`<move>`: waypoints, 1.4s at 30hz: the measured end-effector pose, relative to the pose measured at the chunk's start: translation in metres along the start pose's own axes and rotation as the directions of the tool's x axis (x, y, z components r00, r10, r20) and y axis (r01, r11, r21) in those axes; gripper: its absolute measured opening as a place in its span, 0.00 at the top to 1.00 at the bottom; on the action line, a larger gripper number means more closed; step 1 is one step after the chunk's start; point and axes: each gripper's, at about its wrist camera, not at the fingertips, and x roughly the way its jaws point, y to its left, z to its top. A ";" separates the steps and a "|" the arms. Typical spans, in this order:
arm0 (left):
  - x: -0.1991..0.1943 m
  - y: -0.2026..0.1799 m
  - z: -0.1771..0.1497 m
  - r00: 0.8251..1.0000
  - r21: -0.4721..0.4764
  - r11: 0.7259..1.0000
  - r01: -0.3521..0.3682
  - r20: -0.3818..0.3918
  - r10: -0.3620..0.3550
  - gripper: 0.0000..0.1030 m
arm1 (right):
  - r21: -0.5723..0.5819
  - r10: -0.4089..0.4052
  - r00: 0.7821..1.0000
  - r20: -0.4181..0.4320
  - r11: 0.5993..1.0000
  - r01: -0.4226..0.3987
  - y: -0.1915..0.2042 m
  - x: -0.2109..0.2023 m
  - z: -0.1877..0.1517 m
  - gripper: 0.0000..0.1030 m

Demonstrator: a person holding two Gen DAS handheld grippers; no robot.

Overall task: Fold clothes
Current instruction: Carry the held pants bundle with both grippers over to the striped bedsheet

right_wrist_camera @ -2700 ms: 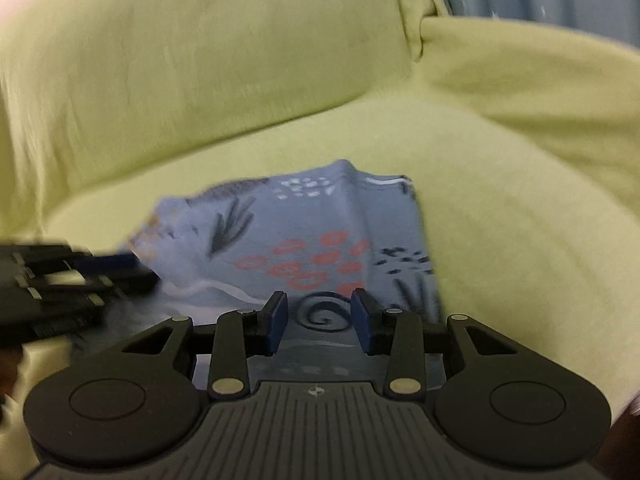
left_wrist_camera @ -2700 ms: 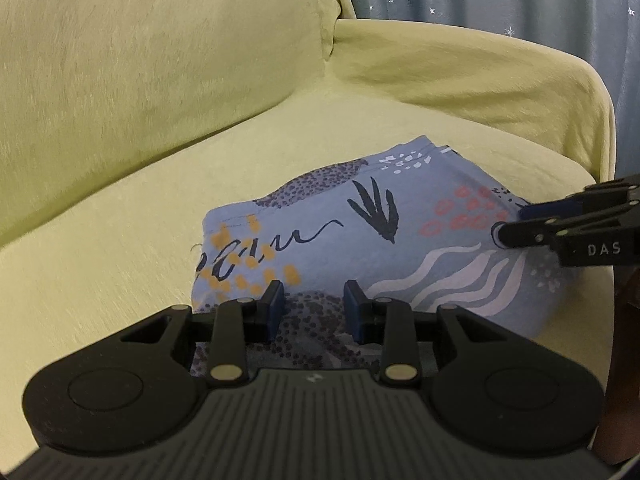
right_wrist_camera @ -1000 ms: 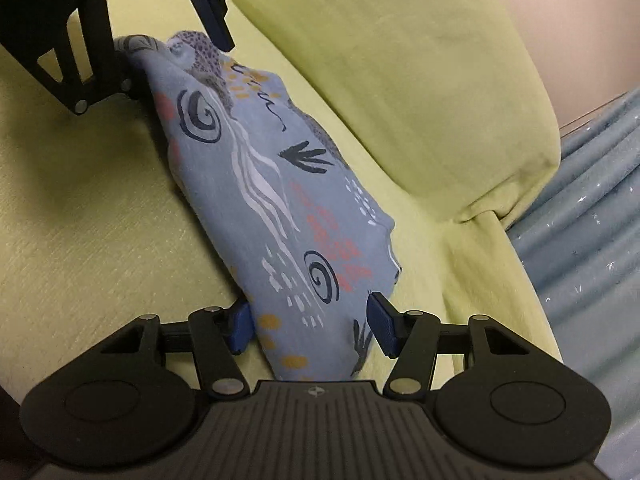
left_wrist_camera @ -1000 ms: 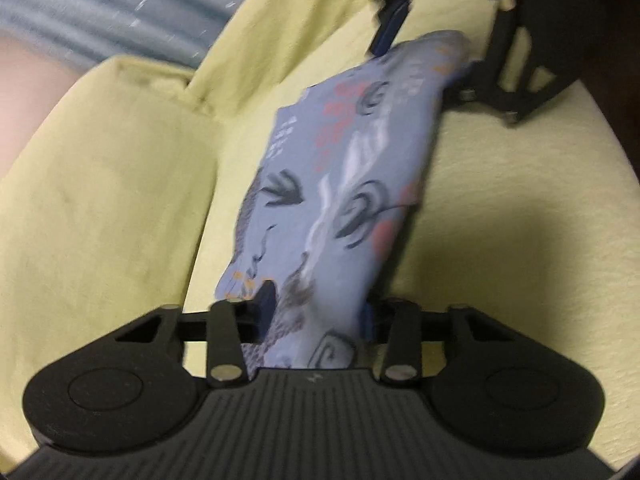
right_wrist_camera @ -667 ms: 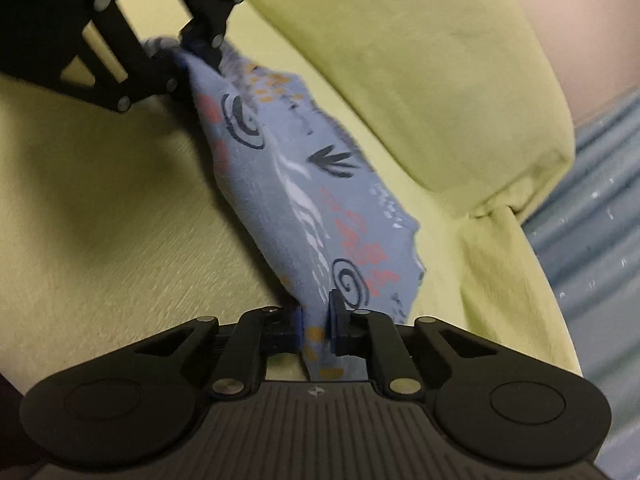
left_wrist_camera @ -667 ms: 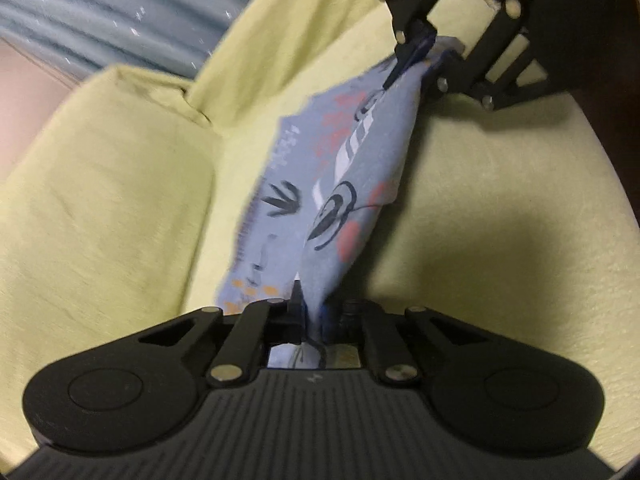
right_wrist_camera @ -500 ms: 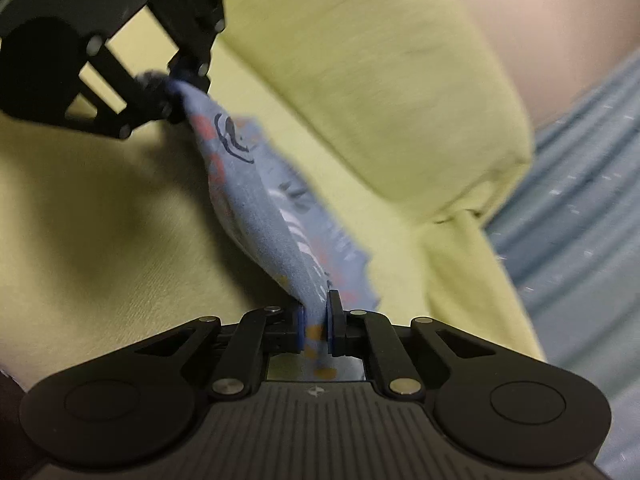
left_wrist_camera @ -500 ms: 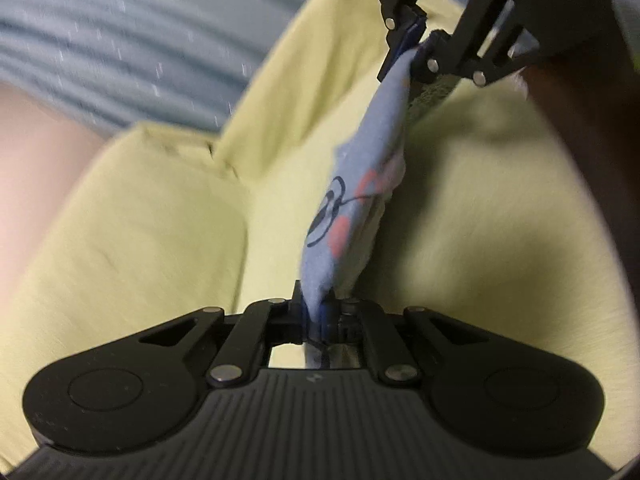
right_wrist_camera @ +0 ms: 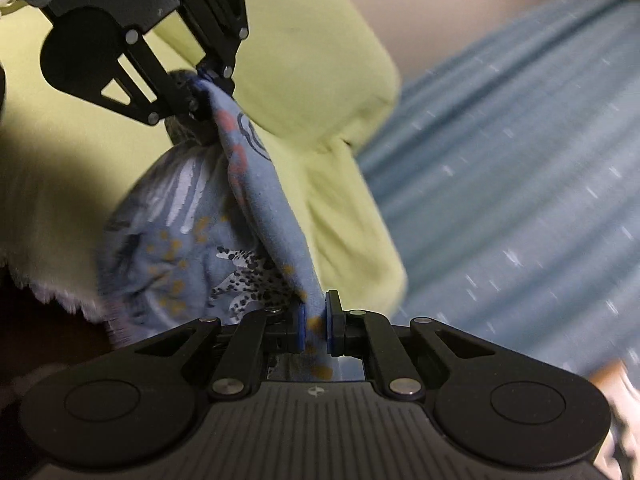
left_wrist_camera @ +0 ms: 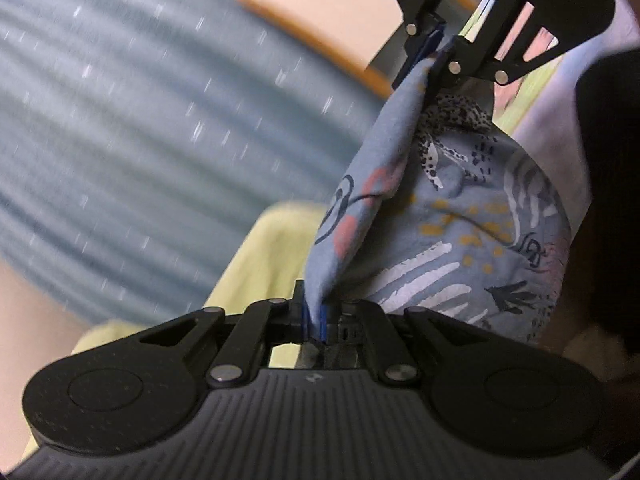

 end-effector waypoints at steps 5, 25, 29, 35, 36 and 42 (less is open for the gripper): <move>-0.004 -0.028 0.061 0.986 0.075 0.994 0.085 0.136 -0.095 0.96 | 0.046 -0.077 0.993 -0.093 0.996 0.082 -0.025 -0.059 -0.041 0.93; 0.136 -0.058 0.257 0.861 0.225 0.954 0.199 0.424 -0.280 0.95 | 0.080 -0.316 0.842 -0.437 0.919 0.387 -0.145 -0.116 -0.189 0.93; 0.165 -0.064 0.275 0.855 0.202 0.965 0.166 0.459 -0.243 0.96 | -0.013 -0.441 0.801 -0.405 0.879 0.477 -0.179 -0.093 -0.206 0.93; 0.224 -0.176 0.227 0.859 0.297 0.884 0.361 0.262 -0.439 0.95 | 0.055 -0.304 0.816 -0.491 0.924 0.377 -0.121 -0.057 -0.267 0.92; 0.227 -0.187 0.221 0.858 0.309 0.875 0.373 0.243 -0.452 0.95 | 0.070 -0.252 0.818 -0.516 0.940 0.334 -0.103 -0.048 -0.281 0.92; 0.226 -0.214 0.202 0.876 0.350 0.880 0.320 0.246 -0.416 0.90 | 0.075 -0.168 0.813 -0.558 0.965 0.251 -0.049 -0.039 -0.313 0.86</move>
